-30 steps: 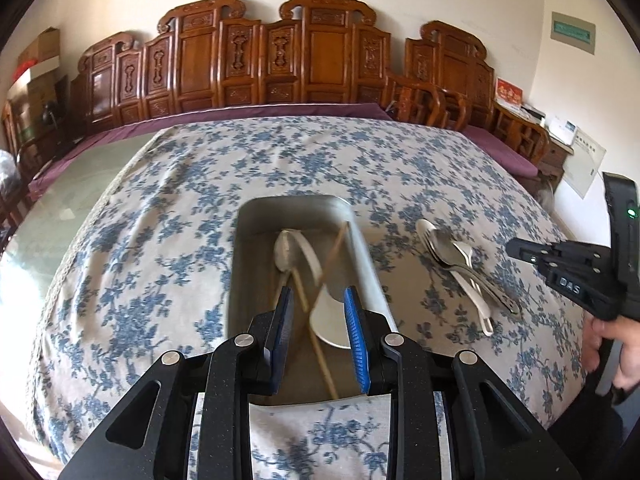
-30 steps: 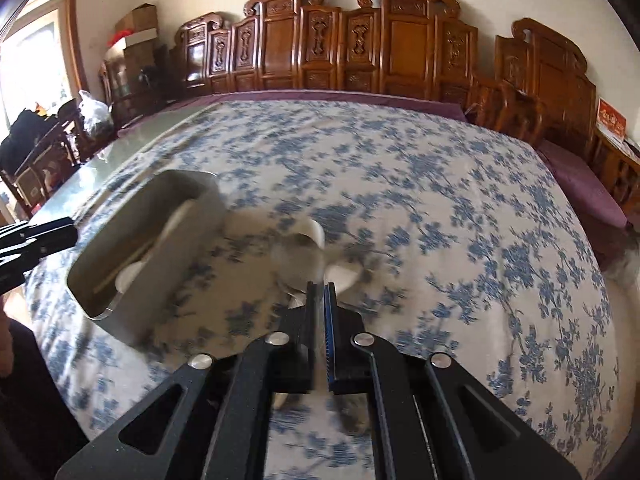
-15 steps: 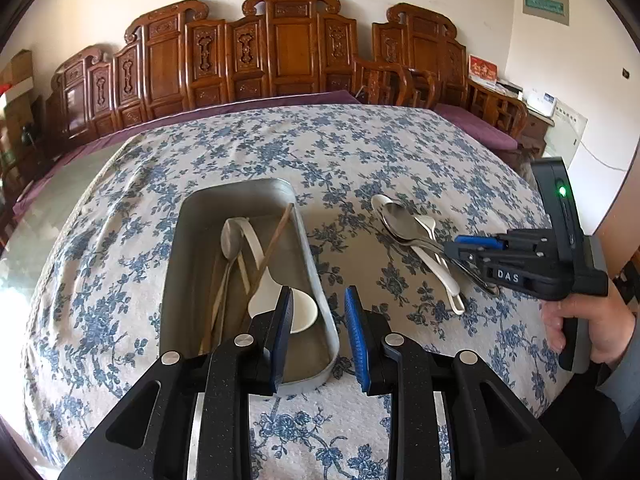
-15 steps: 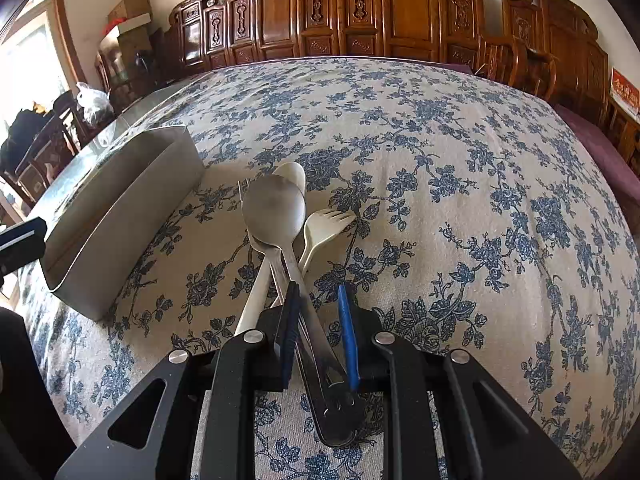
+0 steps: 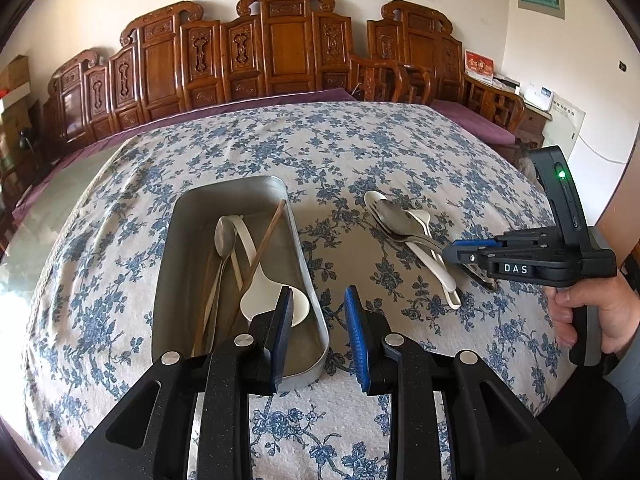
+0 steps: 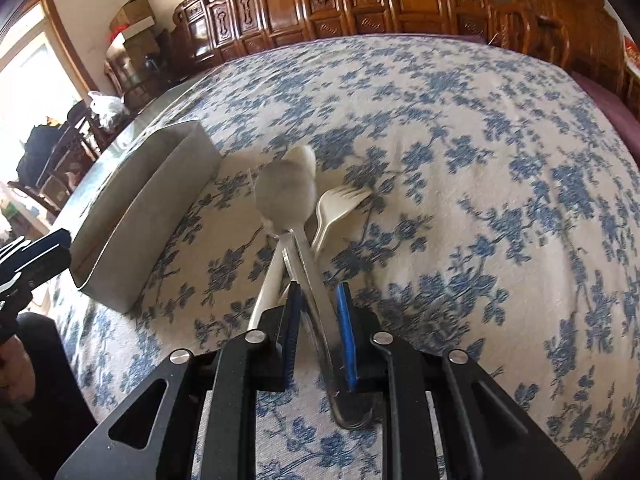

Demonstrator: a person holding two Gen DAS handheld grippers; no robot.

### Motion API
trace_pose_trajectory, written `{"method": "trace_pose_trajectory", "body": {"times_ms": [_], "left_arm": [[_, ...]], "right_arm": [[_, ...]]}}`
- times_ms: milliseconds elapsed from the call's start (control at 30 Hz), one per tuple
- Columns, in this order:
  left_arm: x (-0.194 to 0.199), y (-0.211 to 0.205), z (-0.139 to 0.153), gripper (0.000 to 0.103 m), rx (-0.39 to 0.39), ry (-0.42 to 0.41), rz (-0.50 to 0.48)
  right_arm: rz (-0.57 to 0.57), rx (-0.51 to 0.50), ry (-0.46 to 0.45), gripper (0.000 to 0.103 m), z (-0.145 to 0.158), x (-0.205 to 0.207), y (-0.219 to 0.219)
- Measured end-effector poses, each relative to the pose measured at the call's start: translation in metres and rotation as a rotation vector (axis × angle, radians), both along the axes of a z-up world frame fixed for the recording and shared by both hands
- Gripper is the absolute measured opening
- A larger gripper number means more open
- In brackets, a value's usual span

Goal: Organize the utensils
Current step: 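Grasp a metal spoon from the utensil pile with the right tool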

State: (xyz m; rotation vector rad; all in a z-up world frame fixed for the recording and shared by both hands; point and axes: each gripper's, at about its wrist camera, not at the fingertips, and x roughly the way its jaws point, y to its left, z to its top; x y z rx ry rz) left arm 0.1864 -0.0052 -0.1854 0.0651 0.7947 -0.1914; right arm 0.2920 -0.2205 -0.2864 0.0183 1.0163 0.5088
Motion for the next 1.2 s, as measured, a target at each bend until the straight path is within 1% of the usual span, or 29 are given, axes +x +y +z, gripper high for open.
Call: {"method": "trace_pose_trajectory", "body": {"times_ms": [33,133,233,500,600,633,667,733,800,833,1067,1167,1200], "left_arm": [[0.000,-0.001,0.000,0.025,0.002,0.000,-0.002],[0.000,-0.003,-0.002,0.025,0.009,0.002,-0.007],[-0.001,-0.005,-0.003,0.025,0.016,0.003,-0.010],[-0.002,-0.006,-0.002,0.025,0.013,-0.001,-0.016],[-0.003,-0.007,-0.003,0.025,0.017,-0.002,-0.020],[-0.003,-0.007,-0.003,0.025,0.018,-0.001,-0.020],[-0.003,-0.007,-0.003,0.025,0.017,-0.001,-0.020],[-0.003,-0.007,-0.002,0.025,0.017,-0.003,-0.020],[-0.003,-0.007,-0.002,0.025,0.015,-0.004,-0.021],[-0.003,-0.007,-0.002,0.025,0.016,-0.005,-0.021],[-0.003,-0.007,-0.002,0.025,0.015,-0.006,-0.024],[-0.003,-0.007,-0.001,0.025,0.015,-0.004,-0.024],[-0.004,-0.007,-0.001,0.025,0.015,-0.003,-0.024]], "right_arm": [[0.005,0.002,-0.001,0.013,0.001,-0.001,0.001],[-0.001,0.032,0.008,0.009,0.001,0.000,0.000],[-0.021,0.052,-0.004,0.009,0.005,0.002,-0.003],[-0.044,0.041,-0.061,0.008,0.017,-0.002,-0.010],[-0.029,-0.009,-0.093,0.007,0.020,-0.007,-0.009],[-0.022,-0.038,-0.105,0.003,0.020,-0.009,-0.007],[-0.016,-0.094,-0.123,0.002,0.019,-0.012,-0.005],[-0.013,-0.135,-0.122,0.002,0.015,-0.012,-0.005],[-0.014,-0.147,-0.109,0.002,0.009,-0.010,-0.008],[-0.017,-0.144,-0.106,0.000,0.008,-0.009,-0.009],[-0.055,-0.122,-0.094,0.001,0.004,-0.003,-0.016],[-0.052,-0.118,-0.115,0.002,0.007,-0.002,-0.013],[-0.044,-0.119,-0.119,0.006,0.007,-0.002,-0.011]]}}
